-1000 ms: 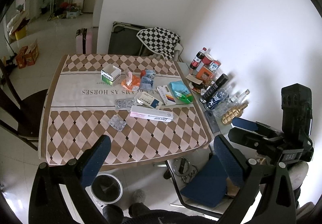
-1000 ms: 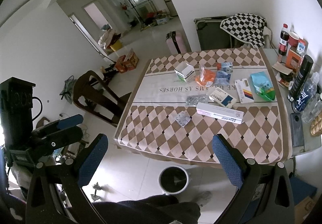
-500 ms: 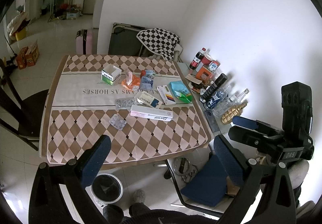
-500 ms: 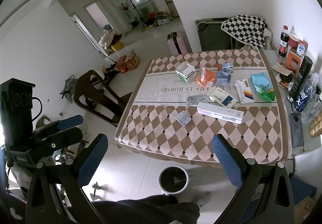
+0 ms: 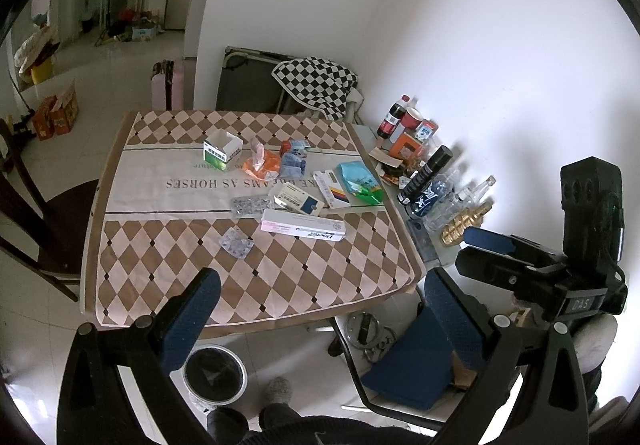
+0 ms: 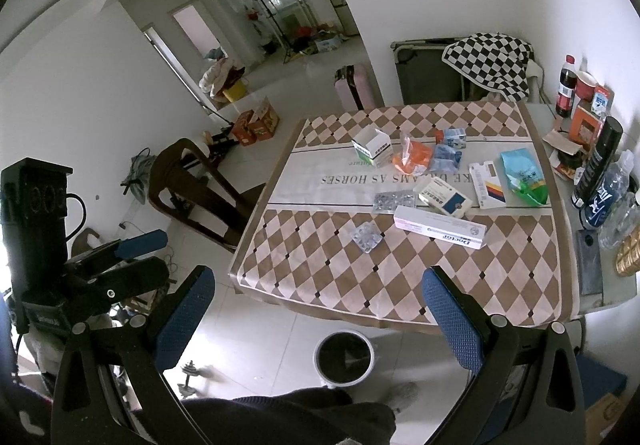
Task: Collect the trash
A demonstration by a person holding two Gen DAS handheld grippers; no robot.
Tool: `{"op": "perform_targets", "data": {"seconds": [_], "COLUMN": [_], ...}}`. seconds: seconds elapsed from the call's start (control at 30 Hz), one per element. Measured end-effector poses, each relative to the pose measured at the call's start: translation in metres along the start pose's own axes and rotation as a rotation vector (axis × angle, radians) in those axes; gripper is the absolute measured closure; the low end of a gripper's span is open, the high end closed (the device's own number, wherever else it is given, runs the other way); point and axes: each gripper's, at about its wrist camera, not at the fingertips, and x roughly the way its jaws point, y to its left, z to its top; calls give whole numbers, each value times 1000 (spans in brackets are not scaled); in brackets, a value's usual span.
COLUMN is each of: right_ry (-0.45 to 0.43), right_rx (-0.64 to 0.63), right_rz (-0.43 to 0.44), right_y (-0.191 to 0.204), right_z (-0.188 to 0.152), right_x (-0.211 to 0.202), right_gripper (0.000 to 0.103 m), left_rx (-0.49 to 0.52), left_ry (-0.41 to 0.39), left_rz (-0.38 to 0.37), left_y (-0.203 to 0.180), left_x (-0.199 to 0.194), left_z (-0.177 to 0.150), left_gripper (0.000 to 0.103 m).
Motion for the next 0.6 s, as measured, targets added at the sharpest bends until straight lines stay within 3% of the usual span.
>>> {"op": "perform_targets", "data": {"seconds": [0.6], "right_ry": [2], "right_rx": [1], "right_rz": [2], "right_y": [0], "right_z": [-3], "right_x": [2], "right_gripper": [0], "left_rx": [-1], "left_ry": [0], "left_rz": [-3], "left_y": [-2], "left_x": [-4], "left_z": [-1], "left_gripper": [0]}}
